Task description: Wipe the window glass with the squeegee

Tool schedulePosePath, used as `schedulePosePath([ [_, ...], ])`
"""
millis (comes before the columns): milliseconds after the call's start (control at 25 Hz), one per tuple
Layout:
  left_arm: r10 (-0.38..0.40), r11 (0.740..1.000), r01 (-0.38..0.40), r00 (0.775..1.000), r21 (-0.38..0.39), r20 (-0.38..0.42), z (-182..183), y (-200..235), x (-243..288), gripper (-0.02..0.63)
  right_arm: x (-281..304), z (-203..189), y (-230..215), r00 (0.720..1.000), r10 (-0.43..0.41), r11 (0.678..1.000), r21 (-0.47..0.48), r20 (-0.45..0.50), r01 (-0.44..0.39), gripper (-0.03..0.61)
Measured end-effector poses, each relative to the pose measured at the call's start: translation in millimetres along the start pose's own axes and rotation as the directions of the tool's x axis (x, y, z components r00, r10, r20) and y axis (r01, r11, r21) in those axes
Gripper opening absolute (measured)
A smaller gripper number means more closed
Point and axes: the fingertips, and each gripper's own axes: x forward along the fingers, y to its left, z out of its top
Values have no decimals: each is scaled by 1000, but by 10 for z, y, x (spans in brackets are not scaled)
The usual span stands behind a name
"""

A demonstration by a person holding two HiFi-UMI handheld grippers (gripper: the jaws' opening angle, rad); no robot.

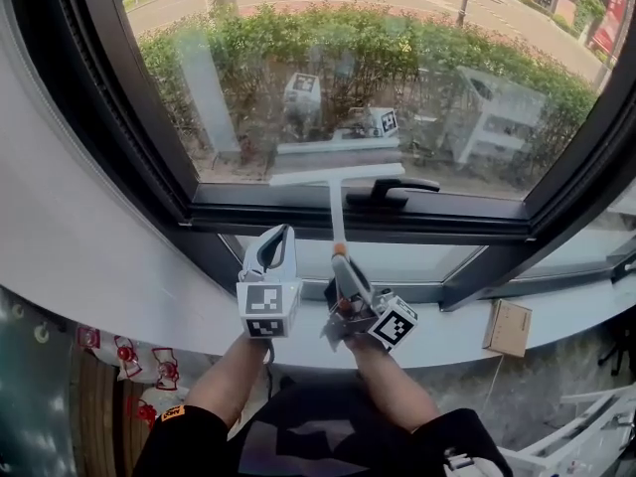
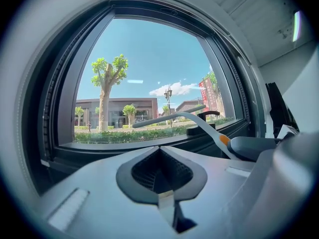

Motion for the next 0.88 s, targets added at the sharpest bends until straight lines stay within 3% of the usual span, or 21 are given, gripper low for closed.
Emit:
schedulePosePath([
  [240,-7,1000,6,995,12,103,437,-146,19,18,58,502,357,993,113,993,-44,34,-111,49],
  [520,-18,996,-3,968,84,249,1185,-453,120,18,176,1581,857,956,286,952,-135,70,-275,49],
  [720,-19,994,-16,948,107,317,1603,-710,231,18,233,2163,1036,939,336,932,-171,75,-319,49],
  [880,-13,996,-16,946,87,325,1754,-888,367,18,293,2394,1075,932,357,923,-174,60,-343,49],
])
